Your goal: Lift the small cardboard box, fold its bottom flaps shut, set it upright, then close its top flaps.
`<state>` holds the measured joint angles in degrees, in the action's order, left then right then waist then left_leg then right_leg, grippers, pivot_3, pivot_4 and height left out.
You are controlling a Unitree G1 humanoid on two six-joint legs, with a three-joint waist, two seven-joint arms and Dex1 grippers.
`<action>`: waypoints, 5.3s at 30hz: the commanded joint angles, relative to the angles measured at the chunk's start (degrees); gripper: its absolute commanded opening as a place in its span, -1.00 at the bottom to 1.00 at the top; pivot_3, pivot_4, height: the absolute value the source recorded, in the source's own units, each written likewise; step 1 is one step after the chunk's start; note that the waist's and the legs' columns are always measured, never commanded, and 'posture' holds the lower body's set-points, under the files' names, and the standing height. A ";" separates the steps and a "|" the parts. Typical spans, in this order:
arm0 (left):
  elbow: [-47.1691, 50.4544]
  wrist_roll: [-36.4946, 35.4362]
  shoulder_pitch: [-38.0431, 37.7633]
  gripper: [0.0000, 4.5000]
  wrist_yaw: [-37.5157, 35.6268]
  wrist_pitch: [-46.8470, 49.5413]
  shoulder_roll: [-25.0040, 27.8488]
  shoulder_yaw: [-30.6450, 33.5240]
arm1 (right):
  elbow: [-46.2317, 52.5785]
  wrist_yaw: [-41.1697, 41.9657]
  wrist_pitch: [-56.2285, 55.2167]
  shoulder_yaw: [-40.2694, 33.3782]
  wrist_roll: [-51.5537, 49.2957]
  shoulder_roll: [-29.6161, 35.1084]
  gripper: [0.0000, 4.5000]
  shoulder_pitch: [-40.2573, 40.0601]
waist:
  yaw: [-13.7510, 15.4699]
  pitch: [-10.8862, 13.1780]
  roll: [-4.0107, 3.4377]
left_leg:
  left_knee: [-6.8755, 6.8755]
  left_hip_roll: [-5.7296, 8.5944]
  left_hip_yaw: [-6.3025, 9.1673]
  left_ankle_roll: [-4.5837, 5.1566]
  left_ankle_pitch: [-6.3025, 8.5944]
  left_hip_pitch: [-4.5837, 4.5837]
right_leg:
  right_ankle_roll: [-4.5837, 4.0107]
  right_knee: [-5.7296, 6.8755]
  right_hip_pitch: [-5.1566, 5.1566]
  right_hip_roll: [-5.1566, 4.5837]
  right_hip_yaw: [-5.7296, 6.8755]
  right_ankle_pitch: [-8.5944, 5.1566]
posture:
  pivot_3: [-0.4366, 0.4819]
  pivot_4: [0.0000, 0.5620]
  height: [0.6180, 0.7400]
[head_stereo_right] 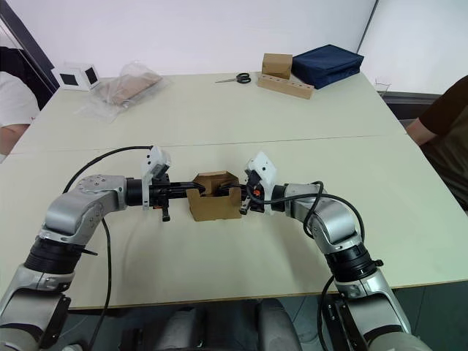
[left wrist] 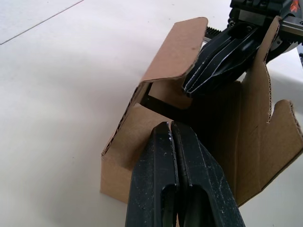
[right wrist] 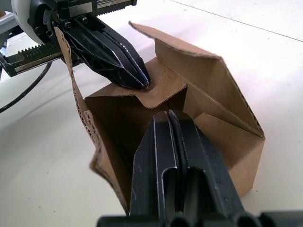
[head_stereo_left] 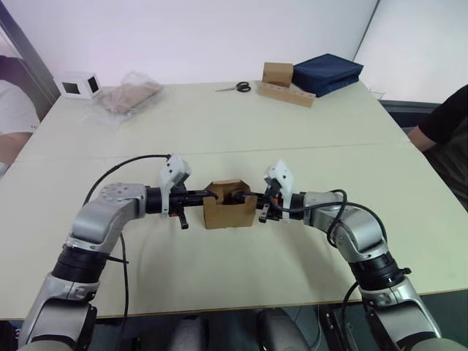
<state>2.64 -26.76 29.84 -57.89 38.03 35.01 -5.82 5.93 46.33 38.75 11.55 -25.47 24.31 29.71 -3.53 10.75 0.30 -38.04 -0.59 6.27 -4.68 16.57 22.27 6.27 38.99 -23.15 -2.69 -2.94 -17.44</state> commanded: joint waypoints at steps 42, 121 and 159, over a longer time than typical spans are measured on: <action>-36.84 4.62 21.75 -0.98 -8.93 -11.34 -4.94 2.43 | 18.04 -3.56 7.70 -2.14 -10.71 4.64 -1.00 -3.29 | 1.12 0.10 0.08 | 0.00 0.01 0.02 0.00 0.00 0.14 | -0.01 -0.05 -0.13 0.02 0.06 -0.01 | -0.05 -0.47 1.00; -7.65 4.80 1.79 -0.98 -10.45 -6.76 -5.62 -0.15 | 6.84 -7.46 8.47 -3.38 0.22 1.79 -1.00 1.63 | 1.15 0.10 0.08 | -0.01 0.01 0.11 -0.03 -0.02 0.13 | -0.01 -0.01 -0.08 0.00 0.09 -0.01 | -0.05 -0.47 1.00; -2.56 -0.83 1.89 -0.98 -7.70 -3.94 -2.79 2.47 | -10.28 1.91 7.32 0.22 1.44 -2.19 -1.00 15.81 | 0.99 0.12 0.05 | 0.10 0.00 0.06 -0.03 -0.02 0.15 | -0.02 -0.02 -0.20 0.01 0.05 -0.01 | -0.05 -0.47 1.00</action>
<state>-2.01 -26.27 31.18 -65.19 33.62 31.20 -5.43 -6.81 47.41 45.99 11.41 -24.27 21.73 45.89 -2.55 10.86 0.35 -37.94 -0.59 6.33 -4.71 16.55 22.42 6.25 38.97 -23.34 -2.68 -2.89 -17.45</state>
